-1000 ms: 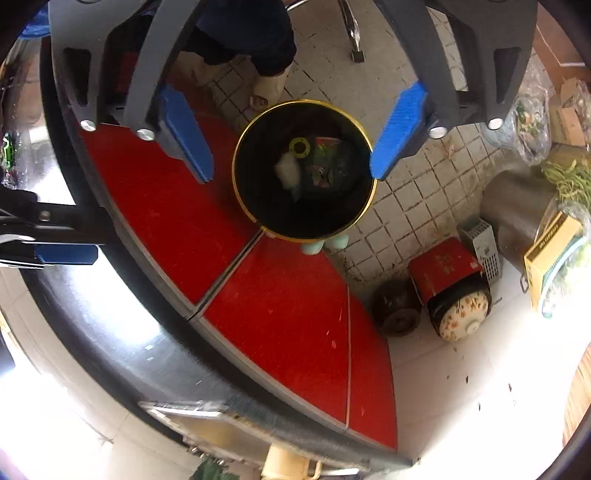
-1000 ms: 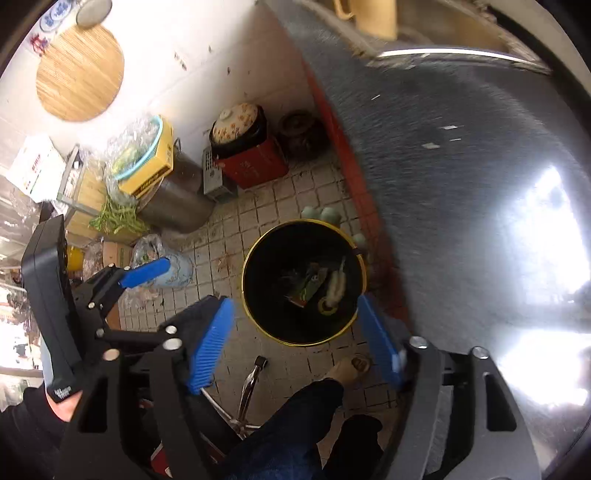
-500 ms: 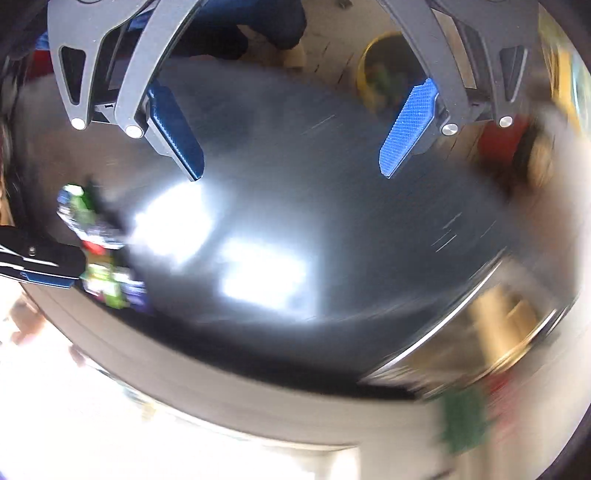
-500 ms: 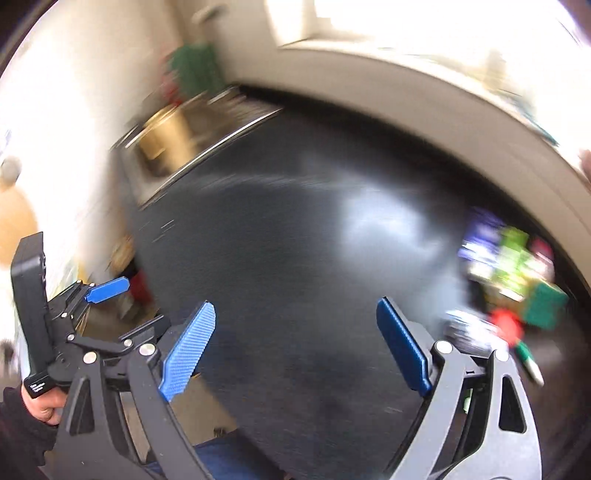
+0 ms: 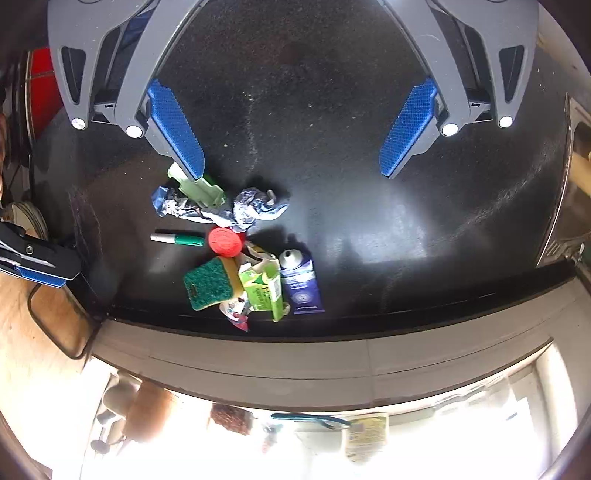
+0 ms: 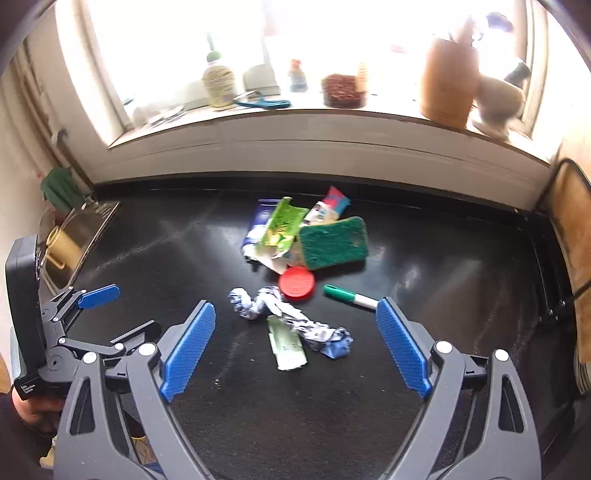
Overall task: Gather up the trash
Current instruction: 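Swing both tools back over the counter, then grasp the green juice box with the left tool while the right tool grasps the green sponge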
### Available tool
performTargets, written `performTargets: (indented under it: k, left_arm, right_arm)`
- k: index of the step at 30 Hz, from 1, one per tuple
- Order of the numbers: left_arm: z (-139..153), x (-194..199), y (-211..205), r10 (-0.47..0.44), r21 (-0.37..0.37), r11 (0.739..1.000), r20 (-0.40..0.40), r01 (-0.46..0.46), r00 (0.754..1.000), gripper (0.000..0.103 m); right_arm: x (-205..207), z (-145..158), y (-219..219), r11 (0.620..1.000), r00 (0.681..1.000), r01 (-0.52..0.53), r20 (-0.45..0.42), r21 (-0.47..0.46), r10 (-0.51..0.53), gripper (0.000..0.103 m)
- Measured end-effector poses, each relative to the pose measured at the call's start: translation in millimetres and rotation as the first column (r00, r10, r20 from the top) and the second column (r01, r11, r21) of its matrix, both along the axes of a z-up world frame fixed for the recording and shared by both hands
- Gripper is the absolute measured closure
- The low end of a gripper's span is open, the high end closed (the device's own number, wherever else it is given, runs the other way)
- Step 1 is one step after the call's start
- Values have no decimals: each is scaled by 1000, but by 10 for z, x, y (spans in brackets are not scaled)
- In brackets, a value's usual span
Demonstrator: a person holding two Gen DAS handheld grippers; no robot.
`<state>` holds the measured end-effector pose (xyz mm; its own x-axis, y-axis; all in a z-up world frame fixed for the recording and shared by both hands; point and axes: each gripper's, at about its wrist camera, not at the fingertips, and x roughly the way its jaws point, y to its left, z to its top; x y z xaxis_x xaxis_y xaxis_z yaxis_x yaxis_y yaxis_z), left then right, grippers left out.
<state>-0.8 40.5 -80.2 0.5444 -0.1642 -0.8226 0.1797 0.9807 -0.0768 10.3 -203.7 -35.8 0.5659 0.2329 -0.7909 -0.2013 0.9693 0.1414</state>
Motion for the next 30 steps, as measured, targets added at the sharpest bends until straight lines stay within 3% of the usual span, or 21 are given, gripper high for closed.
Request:
performTargets:
  k: [7, 17, 22, 24, 26, 30]
  left_arm:
    - [-118, 290, -146, -5, 10, 1000, -42, 5, 999, 10]
    - [-429, 1271, -380, -53, 36, 998, -66, 56, 996, 11]
    - [-707, 1791, -415, -62, 37, 997, -124, 67, 990, 20]
    - [-803, 1930, -429, -71, 31, 997, -146, 77, 987, 25]
    - [-910, 2057, -441, -79, 33, 996, -174, 86, 982, 34]
    - [-1027, 2202, -462, -103, -1, 994, -208, 105, 973, 49]
  right_arm:
    - [153, -162, -165, 999, 999, 26, -46, 24, -25, 17]
    - [1017, -633, -288, 996, 990, -22, -135, 87, 34, 19]
    - [1565, -1049, -303, 997, 979, -56, -190, 59, 66, 32]
    - [1760, -1245, -314, 994, 969, -70, -231, 82, 88, 43]
    - [1918, -1419, -338, 993, 958, -72, -270, 92, 95, 56]
    - [2048, -1515, -354, 986, 950, -99, -282, 134, 134, 65]
